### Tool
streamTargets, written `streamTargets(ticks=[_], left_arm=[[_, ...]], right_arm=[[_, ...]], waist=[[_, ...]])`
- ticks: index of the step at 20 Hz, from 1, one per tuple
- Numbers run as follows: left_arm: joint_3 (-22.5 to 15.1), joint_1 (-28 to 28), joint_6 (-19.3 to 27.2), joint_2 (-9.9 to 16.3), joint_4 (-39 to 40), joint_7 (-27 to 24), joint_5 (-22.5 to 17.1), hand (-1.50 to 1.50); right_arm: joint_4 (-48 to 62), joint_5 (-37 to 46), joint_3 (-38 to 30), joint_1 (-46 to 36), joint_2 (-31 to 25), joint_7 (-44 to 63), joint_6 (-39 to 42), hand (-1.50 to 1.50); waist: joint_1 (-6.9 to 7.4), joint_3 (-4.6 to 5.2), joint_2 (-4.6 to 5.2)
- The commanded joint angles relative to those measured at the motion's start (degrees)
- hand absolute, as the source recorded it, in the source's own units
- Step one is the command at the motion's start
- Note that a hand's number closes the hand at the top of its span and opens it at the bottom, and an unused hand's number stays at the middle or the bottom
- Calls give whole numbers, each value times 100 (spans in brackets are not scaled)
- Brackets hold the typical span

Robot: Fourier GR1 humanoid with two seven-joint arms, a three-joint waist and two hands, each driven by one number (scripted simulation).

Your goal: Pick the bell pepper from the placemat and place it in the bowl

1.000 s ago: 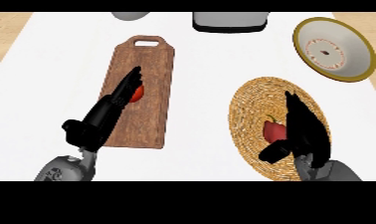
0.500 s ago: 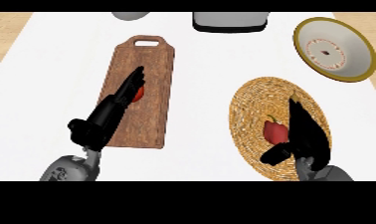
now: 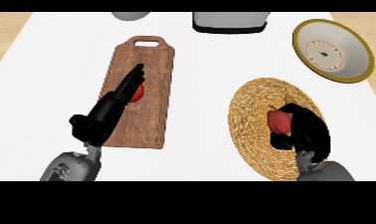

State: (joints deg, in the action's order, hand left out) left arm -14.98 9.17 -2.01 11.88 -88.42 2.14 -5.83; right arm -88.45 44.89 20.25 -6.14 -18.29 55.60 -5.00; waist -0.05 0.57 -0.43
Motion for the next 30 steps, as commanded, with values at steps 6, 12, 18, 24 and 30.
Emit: streamTargets(ticks=[6,12,18,24,30], left_arm=[[322,80,-257,-275,359,-144,195,0],[45,53,-392,-210,-233,78,133,0],[33,266,-371,-290,6,65,237,0],[-5,90,-434,-262,-302,218,160,0],[87,-37,-407,-240,-180,44,205,0]], right_arm=[[573,527,-453,-397,330,-301,97,150],[2842,-43,-1269,-2894,437,-338,787,150],[4631,768,-1289,-4398,182,-31,546,150],[5190,1474,-1319,-5005,-37,-56,-913,150],[5354,1632,-1740,-5502,-324,-232,-2232,150]], waist=[[3,-56,46],[556,-68,205],[561,-61,226],[484,-66,161],[359,-65,146]])
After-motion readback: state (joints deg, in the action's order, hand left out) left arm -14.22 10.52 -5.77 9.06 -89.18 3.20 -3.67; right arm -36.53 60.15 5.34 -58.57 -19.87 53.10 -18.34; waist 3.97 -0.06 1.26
